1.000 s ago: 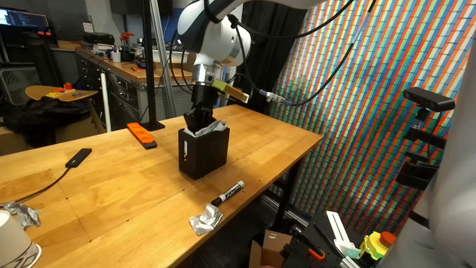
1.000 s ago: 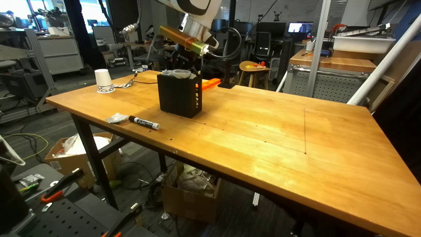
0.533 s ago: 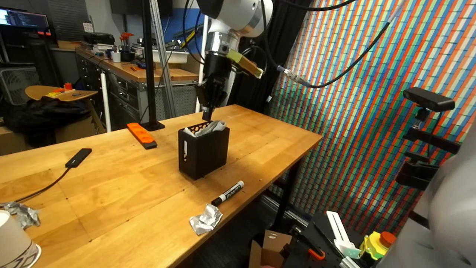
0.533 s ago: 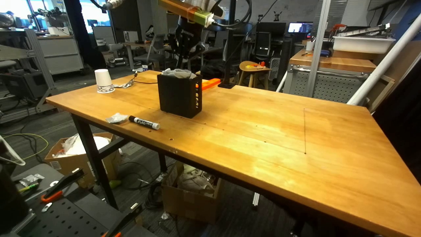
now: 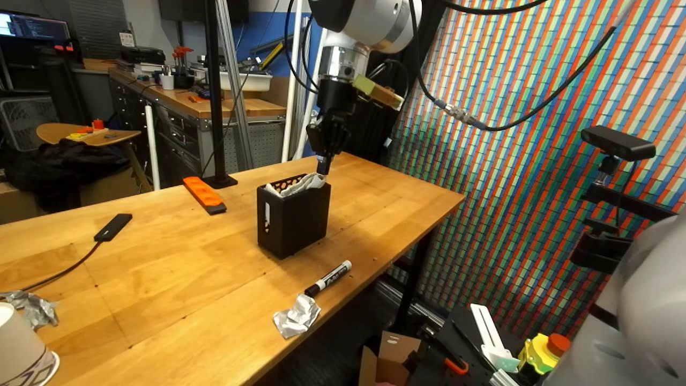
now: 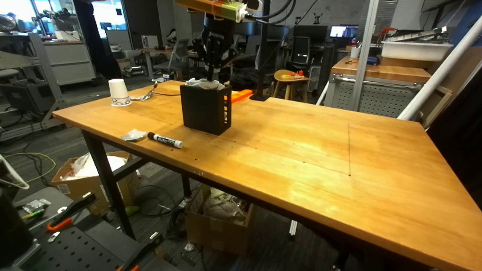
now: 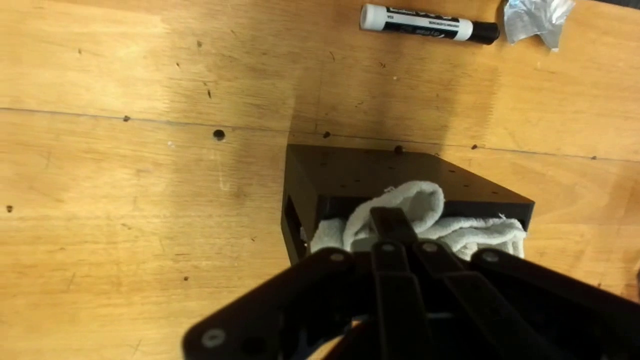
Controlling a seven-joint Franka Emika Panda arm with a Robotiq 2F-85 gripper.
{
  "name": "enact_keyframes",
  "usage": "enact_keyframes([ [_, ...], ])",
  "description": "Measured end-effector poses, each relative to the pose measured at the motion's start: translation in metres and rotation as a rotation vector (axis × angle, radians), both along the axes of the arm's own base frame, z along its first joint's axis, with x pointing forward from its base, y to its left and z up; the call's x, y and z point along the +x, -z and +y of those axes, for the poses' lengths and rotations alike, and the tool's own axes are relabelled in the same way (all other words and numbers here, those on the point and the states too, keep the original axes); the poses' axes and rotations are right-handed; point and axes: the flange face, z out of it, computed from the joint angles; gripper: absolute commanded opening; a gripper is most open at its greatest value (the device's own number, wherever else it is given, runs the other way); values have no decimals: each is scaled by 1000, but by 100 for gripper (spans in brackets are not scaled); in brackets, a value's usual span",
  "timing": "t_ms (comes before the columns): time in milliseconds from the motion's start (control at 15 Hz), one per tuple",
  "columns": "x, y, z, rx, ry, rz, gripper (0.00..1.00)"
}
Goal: Pick up the cloth from the table and put it in the box
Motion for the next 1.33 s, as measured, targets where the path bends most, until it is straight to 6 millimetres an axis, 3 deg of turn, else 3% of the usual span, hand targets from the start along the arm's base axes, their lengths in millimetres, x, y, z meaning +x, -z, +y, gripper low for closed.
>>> enact_keyframes([
  [267, -4, 18, 6, -15, 11, -20, 0],
  [933, 8, 21, 57, -32, -59, -87, 0],
  [1333, 20, 56, 69, -44, -81, -77, 0],
])
